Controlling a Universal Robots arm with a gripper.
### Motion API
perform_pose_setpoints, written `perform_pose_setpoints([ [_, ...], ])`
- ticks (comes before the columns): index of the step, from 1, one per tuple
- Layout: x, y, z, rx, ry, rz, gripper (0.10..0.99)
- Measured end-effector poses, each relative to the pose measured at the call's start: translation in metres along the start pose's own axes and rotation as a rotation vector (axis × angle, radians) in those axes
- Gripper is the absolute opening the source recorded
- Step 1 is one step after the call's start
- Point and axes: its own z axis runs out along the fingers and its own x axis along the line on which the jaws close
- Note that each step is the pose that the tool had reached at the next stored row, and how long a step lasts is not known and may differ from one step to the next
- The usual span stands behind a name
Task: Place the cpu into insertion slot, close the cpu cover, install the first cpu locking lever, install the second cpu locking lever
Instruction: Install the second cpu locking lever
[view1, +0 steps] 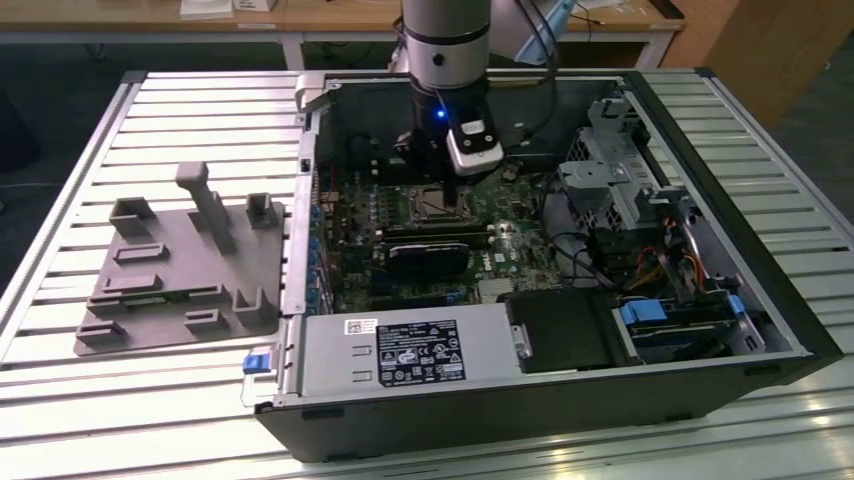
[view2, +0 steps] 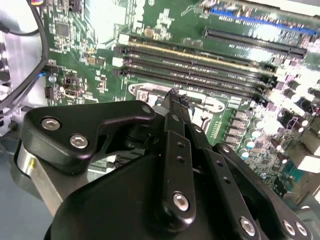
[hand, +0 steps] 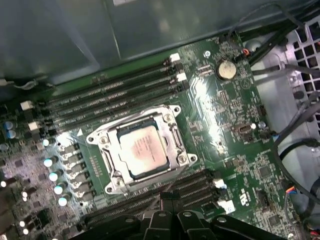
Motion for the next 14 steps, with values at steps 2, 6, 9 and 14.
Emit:
perform_pose_setpoints([
  [2, -0.0008, -0.0025, 0.0006, 0.000, 0.0000, 0.000, 0.106],
  [6, -0.0008, -0.0046, 0.0023, -0.003, 0.0001, -0.024, 0.106],
  [9, -0.0006, -0.0050, 0.0032, -0.007, 0.0005, -0.060, 0.106],
  [14, 0.0052, -0.0072, 0.0054, -0.011, 0.0010, -0.099, 0.106],
])
